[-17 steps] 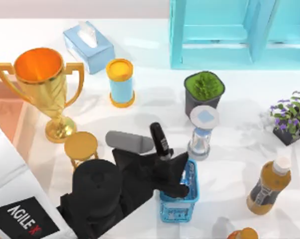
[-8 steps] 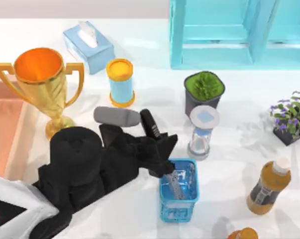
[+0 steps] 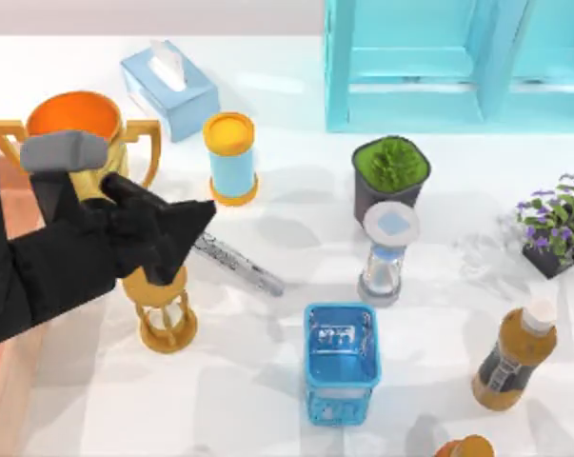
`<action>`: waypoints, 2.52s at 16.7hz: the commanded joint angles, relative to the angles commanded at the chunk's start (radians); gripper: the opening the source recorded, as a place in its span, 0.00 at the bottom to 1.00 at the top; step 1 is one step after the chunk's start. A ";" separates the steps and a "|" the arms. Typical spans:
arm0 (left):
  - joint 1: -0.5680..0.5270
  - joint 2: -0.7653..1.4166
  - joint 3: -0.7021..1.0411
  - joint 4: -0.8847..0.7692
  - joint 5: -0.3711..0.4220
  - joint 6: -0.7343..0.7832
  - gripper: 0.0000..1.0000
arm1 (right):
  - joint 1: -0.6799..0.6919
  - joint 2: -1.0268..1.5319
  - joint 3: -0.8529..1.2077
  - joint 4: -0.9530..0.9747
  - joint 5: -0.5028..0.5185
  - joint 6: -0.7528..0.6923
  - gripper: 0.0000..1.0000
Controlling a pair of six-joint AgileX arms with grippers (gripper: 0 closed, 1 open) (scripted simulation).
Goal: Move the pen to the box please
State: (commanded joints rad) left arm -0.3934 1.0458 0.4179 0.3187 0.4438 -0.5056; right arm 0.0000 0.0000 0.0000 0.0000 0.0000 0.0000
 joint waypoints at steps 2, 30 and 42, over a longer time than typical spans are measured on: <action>0.073 -0.111 0.015 -0.111 0.058 0.030 0.00 | 0.000 0.000 0.000 0.000 0.000 0.000 1.00; 0.662 0.235 0.884 -1.290 0.373 1.474 0.00 | 0.000 0.000 0.000 0.000 0.000 0.000 1.00; 0.979 0.588 1.086 -1.772 0.408 2.080 0.00 | 0.000 0.000 0.000 0.000 0.000 0.000 1.00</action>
State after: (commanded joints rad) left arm 0.5861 1.6333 1.5035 -1.4537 0.8516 1.5748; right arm 0.0000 0.0000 0.0000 0.0000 0.0000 0.0000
